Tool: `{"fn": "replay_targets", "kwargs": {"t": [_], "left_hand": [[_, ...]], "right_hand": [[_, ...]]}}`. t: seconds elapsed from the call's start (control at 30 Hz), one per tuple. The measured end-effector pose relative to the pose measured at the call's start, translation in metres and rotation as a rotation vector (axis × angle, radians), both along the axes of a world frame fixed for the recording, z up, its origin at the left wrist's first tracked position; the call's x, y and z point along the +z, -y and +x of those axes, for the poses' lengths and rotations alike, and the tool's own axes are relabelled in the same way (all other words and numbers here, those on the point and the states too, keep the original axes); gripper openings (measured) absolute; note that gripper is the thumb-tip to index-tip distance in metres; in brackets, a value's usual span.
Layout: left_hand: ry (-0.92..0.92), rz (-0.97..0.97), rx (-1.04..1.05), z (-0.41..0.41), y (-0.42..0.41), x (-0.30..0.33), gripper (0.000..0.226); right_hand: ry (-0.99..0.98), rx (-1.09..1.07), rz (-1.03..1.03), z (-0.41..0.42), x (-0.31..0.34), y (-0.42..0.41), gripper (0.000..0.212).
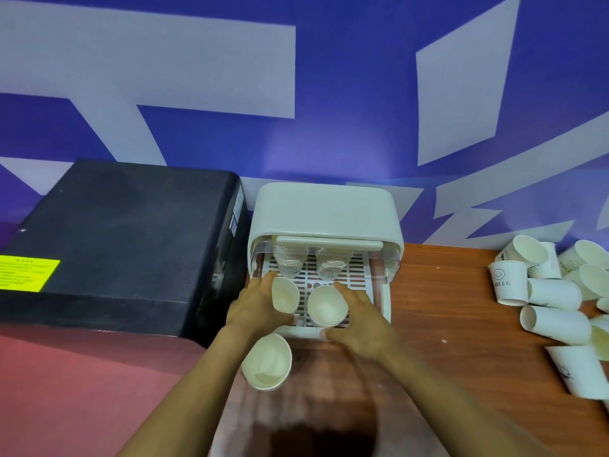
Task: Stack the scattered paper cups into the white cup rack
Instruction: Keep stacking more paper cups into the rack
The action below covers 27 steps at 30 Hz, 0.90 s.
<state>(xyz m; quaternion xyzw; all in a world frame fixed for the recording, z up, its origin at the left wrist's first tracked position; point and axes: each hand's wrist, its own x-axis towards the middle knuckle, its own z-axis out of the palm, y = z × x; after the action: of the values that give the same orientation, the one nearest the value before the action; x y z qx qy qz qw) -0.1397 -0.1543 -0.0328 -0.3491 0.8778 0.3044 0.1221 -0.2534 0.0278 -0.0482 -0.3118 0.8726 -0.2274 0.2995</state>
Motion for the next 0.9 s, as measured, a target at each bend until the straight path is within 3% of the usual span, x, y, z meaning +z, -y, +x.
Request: {"fn": "replay_targets", "kwargs": {"t": [0.2,0.47,0.63,0.9], "left_hand": [[-0.034,-0.019,0.003,-0.001,-0.009,0.018,0.085],[-0.255,-0.085,-0.094,0.011,-0.054,0.049,0.058],[-0.414,-0.008,-0.211,0.001,-0.101,0.050,0.048],[-0.352,0.070,-0.308,-0.016,-0.163,0.046,0.041]], "right_hand": [[-0.066,-0.033,-0.074,-0.001,0.010,-0.010,0.083],[-0.109,-0.080,-0.152,0.009,0.023,-0.061,0.057],[-0.149,-0.167,-0.126,0.012,0.032,-0.107,0.047],[-0.130,-0.236,-0.119,-0.008,0.038,-0.176,0.046]]}}
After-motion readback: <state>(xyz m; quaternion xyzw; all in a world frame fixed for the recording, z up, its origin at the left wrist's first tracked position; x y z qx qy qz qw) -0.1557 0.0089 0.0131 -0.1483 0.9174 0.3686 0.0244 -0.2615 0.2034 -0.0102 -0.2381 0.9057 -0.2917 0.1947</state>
